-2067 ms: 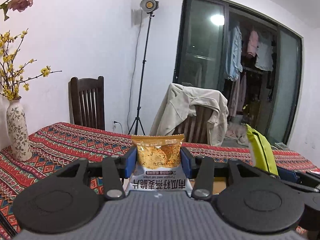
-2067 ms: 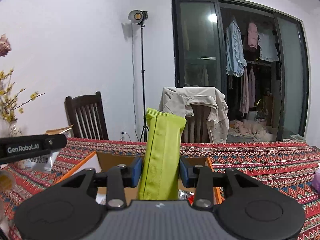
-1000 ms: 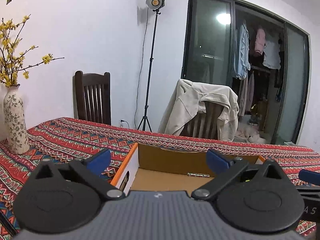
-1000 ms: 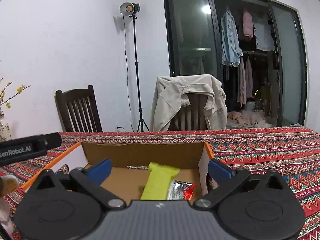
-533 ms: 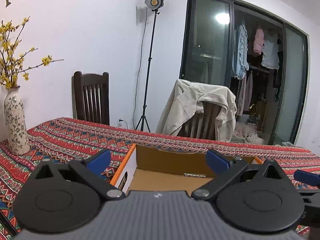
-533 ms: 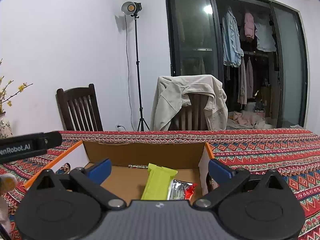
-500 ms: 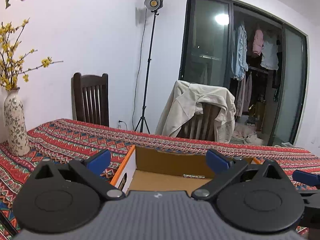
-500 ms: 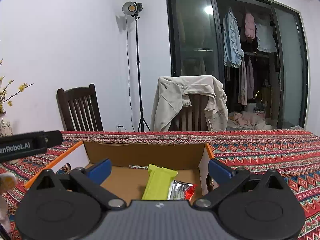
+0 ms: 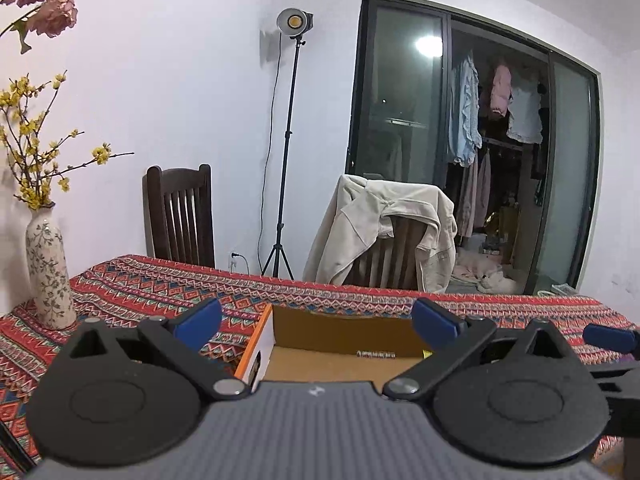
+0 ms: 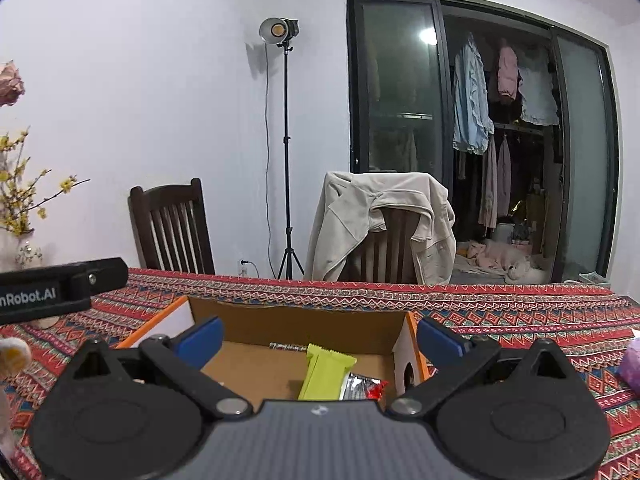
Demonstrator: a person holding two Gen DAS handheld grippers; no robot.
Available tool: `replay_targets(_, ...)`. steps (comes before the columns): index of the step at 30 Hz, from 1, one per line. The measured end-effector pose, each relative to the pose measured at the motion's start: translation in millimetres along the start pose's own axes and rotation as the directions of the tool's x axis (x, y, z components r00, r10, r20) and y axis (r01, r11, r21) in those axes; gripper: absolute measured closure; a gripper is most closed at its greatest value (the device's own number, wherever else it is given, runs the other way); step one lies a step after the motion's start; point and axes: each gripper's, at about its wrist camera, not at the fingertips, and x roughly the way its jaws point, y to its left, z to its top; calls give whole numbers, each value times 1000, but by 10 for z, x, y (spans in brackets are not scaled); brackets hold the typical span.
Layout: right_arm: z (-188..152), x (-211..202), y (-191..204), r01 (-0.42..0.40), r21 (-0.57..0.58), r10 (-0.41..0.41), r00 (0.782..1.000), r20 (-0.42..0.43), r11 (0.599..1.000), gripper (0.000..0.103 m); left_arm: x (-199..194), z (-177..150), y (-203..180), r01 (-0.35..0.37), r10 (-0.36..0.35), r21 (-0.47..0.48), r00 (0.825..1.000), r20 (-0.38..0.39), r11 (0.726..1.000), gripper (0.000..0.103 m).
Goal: Organize snacks
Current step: 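Move the right tool back to the pile and grasp a pale green bar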
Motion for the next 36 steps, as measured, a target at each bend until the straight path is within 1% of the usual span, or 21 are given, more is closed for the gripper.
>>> replay_targets(7,-187,-318,54,-38,-19,37,999,-29,999,0,-296,-204,77,15,-14,44,999,-33,999,0)
replay_targets(14,-493,-605,101,-60,-13,58,996,-70,998,0,-515,-447,198,37,-34,41,996,-76,998,0)
replay_targets(20,-768,-787,132,-66,-11,64,991,-120,998,0,-688,-692,299,40,-35,45,994,-104,998,0)
replay_targets(23,-885,-865,125,-70,-5,69,987,-142,998,0,-735,-827,360,29,-20,69,992,-121,997,0)
replay_targets(26,-990,-906,115,-73,1,72,983,-167,997,0,-756,-928,458,20,-10,68,990,-142,997,0)
replay_targets(30,-1064,-870,129,-67,0,65,976,-206,998,0,-762,-998,549,13,-6,48,989,-151,999,0)
replay_targets(36,-1064,-789,201,-66,7,65,971,-229,998,0,-689,-1093,628,4,0,29,988,-157,1000,0)
